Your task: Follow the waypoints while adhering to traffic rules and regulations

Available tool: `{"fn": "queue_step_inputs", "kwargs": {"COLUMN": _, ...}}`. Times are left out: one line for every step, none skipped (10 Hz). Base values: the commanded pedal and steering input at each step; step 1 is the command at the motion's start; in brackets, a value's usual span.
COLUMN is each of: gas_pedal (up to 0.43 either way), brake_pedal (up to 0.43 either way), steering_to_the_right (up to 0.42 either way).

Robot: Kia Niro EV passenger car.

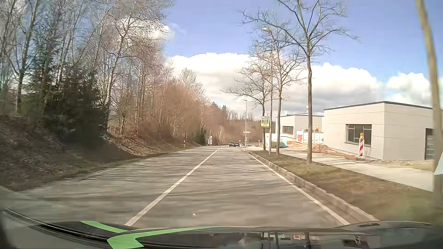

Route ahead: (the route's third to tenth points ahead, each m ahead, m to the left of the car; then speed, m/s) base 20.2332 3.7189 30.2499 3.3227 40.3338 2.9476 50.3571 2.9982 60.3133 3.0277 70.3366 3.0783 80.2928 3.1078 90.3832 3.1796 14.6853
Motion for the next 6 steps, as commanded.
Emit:
{"fn": "queue_step_inputs", "kwargs": {"gas_pedal": 0.067, "brake_pedal": 0.0, "steering_to_the_right": 0.0}}
{"fn": "queue_step_inputs", "kwargs": {"gas_pedal": 0.047, "brake_pedal": 0.0, "steering_to_the_right": 0.0}}
{"fn": "queue_step_inputs", "kwargs": {"gas_pedal": 0.047, "brake_pedal": 0.0, "steering_to_the_right": 0.0}}
{"fn": "queue_step_inputs", "kwargs": {"gas_pedal": 0.047, "brake_pedal": 0.0, "steering_to_the_right": 0.0}}
{"fn": "queue_step_inputs", "kwargs": {"gas_pedal": 0.047, "brake_pedal": 0.0, "steering_to_the_right": 0.0}}
{"fn": "queue_step_inputs", "kwargs": {"gas_pedal": 0.047, "brake_pedal": 0.0, "steering_to_the_right": 0.0}}
